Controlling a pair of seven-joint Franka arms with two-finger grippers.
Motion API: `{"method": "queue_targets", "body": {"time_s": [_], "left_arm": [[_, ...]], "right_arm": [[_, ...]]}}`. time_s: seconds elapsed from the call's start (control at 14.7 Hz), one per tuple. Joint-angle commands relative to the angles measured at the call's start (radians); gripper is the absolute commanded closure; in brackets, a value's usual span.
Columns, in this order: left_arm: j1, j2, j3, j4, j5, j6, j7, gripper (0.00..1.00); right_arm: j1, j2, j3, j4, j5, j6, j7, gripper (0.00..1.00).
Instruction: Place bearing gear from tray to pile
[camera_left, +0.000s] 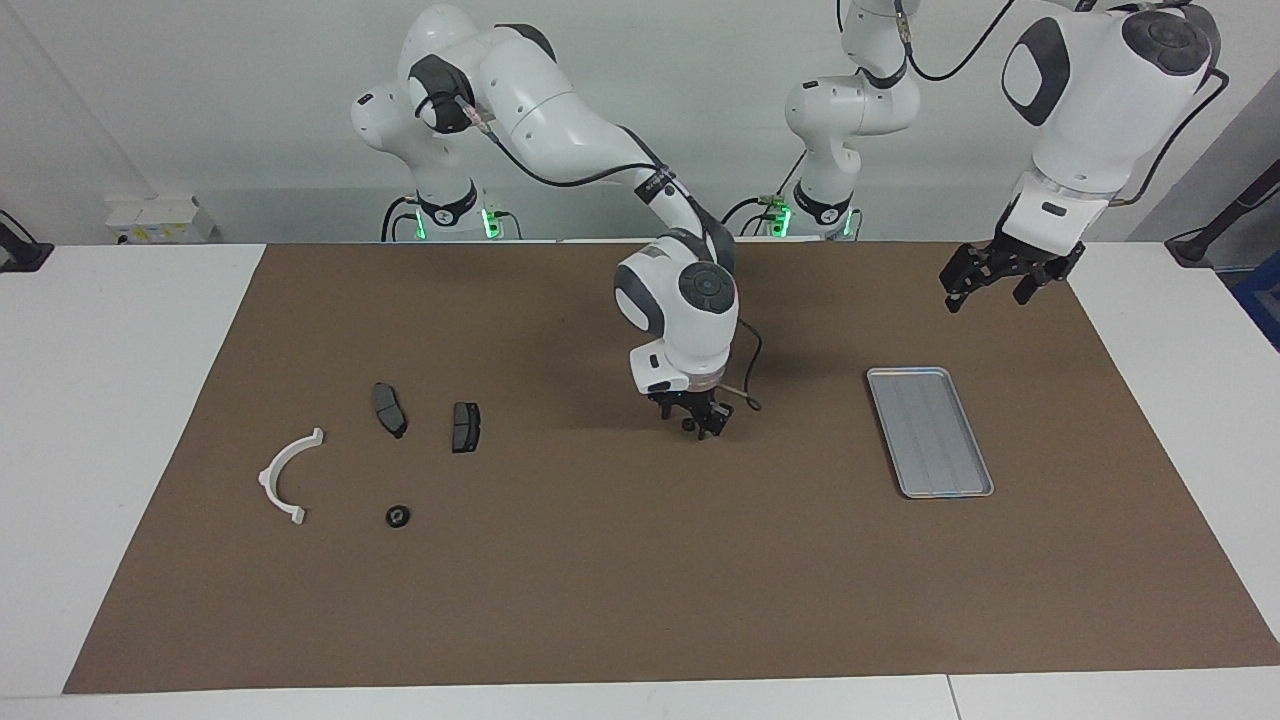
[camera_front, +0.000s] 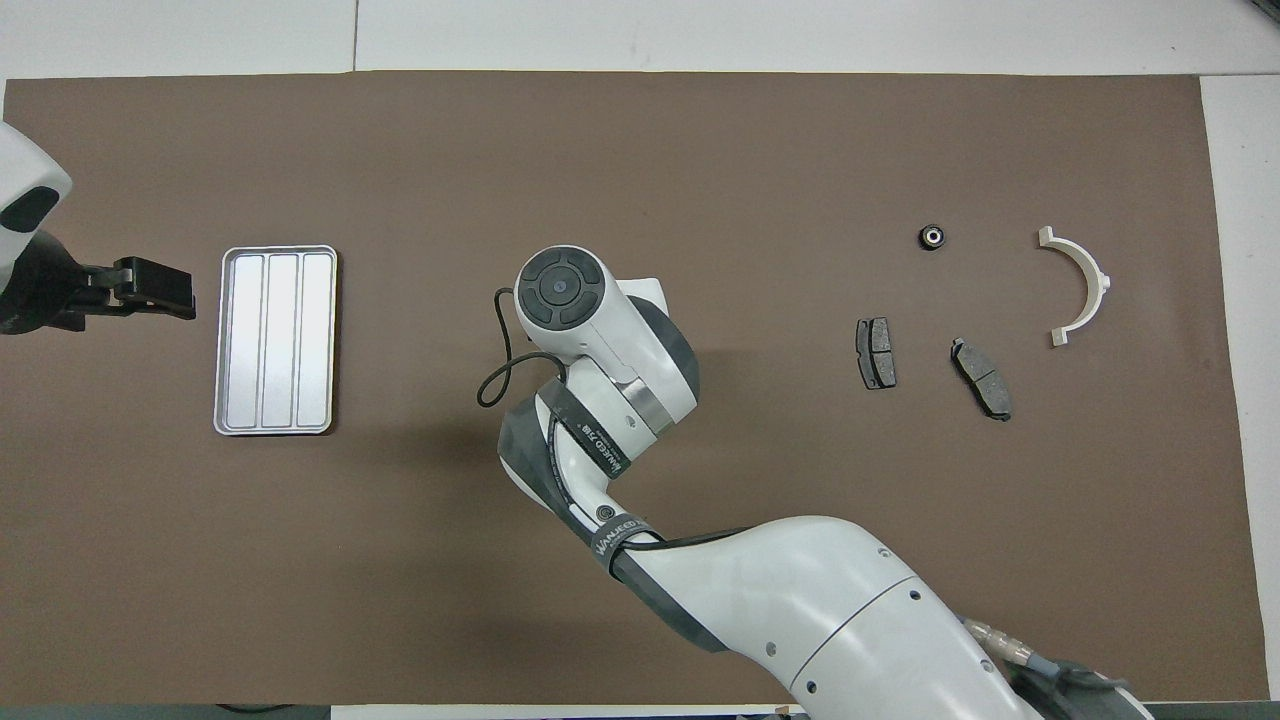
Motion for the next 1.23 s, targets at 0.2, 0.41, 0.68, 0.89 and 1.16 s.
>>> {"method": "queue_targets", "body": {"time_s": [0.2,0.41,0.68,0.89,1.16], "left_arm": [[0.001,-0.013,0.004,-0.005,-0.008,-0.010,0.010,0.00],[-0.004,-0.013,0.004,-0.006,-0.008,-0.010,0.010,0.00],[-0.005,-0.013,0.004,-0.005,-0.008,-0.010,0.010,0.00],[-0.005,-0.013,0.004,-0.005,-0.008,-0.010,0.010,0.00],[-0.005,-0.013,0.004,-0.005,-0.008,-0.010,0.010,0.00]], "right_arm": [[0.001,0.009,0.002,0.009,0.002,0.044,0.032,0.68],[0.001,0.009,0.002,-0.008,0.002,0.070,0.032,0.88],[-0.006,0.006,0.000,0.006,-0.018,0.017,0.023,1.00],[-0.032,-0.006,0.000,0.075,-0.018,-0.119,-0.046,1.00],[-0.164,-0.118,0.002,0.121,-0.002,-0.282,-0.343,1.00]]}}
